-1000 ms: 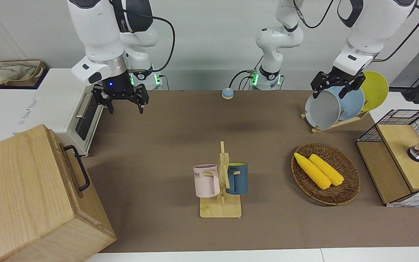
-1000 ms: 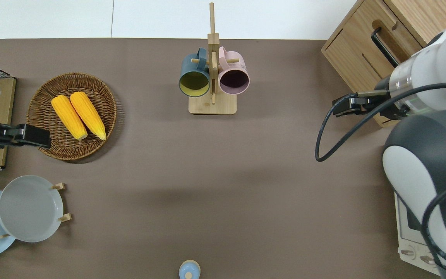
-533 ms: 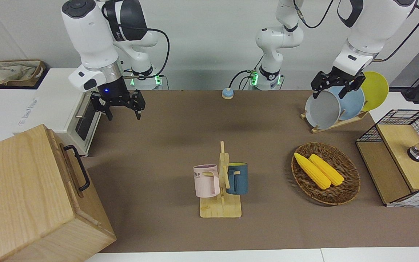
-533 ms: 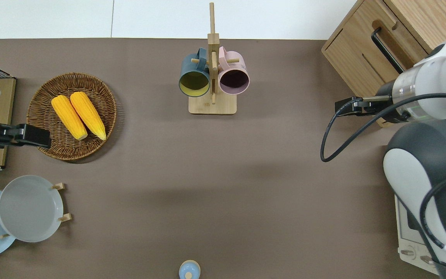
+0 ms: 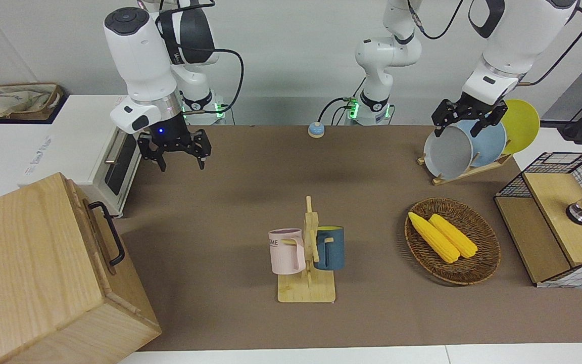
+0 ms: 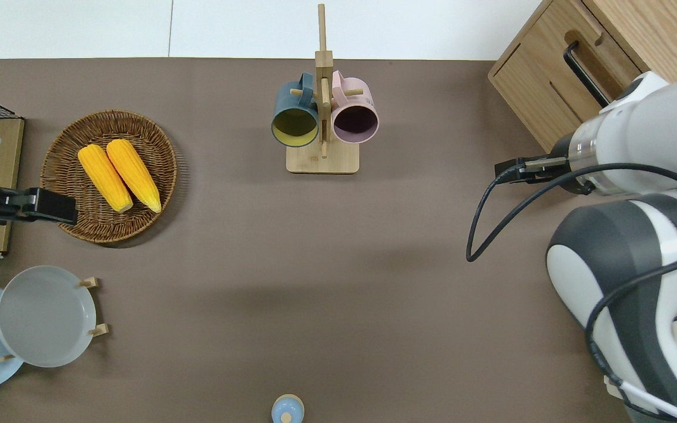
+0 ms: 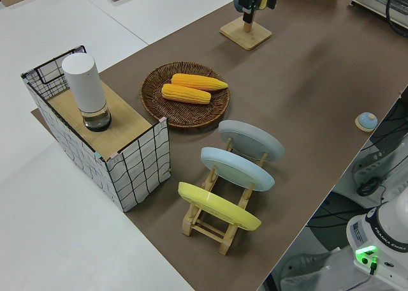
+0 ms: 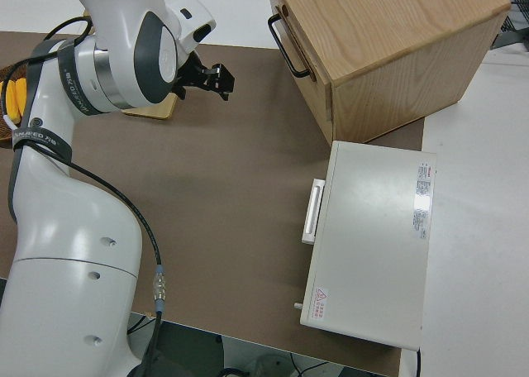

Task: Slide drawer open with right arm
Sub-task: 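Reach the right gripper to the black drawer handle and grasp it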

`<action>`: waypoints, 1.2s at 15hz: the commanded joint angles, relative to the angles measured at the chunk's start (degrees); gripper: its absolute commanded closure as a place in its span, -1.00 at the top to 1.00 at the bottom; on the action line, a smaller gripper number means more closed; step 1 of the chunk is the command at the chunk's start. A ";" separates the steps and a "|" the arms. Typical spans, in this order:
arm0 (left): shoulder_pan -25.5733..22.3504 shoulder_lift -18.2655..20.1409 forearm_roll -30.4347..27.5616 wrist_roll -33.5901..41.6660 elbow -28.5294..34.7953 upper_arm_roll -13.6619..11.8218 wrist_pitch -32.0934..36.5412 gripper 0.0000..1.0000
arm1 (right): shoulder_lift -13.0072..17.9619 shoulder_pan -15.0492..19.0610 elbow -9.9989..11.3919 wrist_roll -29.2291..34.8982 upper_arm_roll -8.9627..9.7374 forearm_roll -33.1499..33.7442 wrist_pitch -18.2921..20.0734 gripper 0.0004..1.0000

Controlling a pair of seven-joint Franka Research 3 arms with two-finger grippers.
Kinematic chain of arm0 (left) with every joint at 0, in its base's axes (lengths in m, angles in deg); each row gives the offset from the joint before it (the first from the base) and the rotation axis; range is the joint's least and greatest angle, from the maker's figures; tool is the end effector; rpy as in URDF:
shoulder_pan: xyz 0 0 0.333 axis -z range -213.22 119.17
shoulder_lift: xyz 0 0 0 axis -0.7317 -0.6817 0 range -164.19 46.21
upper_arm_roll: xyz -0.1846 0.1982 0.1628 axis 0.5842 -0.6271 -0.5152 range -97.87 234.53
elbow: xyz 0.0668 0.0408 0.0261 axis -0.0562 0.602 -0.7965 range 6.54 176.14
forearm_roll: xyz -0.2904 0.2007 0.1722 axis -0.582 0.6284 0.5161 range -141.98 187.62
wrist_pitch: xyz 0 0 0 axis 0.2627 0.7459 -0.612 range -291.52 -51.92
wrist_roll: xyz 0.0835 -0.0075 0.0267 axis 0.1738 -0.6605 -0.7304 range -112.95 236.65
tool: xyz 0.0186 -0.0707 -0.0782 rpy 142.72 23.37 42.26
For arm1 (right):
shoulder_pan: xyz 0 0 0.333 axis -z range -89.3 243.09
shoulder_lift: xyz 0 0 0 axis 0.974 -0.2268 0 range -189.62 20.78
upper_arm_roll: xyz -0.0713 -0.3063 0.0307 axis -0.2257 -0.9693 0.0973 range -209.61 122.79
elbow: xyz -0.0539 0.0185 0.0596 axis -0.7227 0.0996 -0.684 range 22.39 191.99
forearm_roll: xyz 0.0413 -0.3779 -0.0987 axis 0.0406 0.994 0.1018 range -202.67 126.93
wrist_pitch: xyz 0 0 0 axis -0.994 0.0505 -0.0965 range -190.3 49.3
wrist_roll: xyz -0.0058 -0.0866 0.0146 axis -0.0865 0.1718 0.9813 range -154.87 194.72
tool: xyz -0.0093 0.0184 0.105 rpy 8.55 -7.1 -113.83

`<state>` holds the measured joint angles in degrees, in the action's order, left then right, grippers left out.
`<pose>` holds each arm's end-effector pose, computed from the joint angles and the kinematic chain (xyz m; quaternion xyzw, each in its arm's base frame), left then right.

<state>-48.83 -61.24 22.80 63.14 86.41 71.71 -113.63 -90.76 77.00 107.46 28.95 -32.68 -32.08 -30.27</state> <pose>0.5612 -0.0147 0.6261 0.9995 -0.0250 -0.0166 0.0012 0.6001 0.0987 0.5708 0.9972 0.0227 0.0649 0.0286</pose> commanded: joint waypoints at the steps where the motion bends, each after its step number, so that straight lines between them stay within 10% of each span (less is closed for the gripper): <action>1: -0.31 -0.65 0.98 0.56 -1.49 0.40 1.13 0.99 | 0.81 -3.35 2.10 -1.03 -0.36 10.26 -0.87 0.97; 18: -0.31 -0.65 0.98 0.56 -1.49 0.40 1.13 0.99 | -7.18 -11.17 2.71 -1.82 -0.36 55.54 3.35 0.97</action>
<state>-48.83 -61.23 22.80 63.14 86.41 71.71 -113.63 -96.87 67.37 109.60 28.29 -32.67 18.15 -28.26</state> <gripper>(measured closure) 0.004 0.009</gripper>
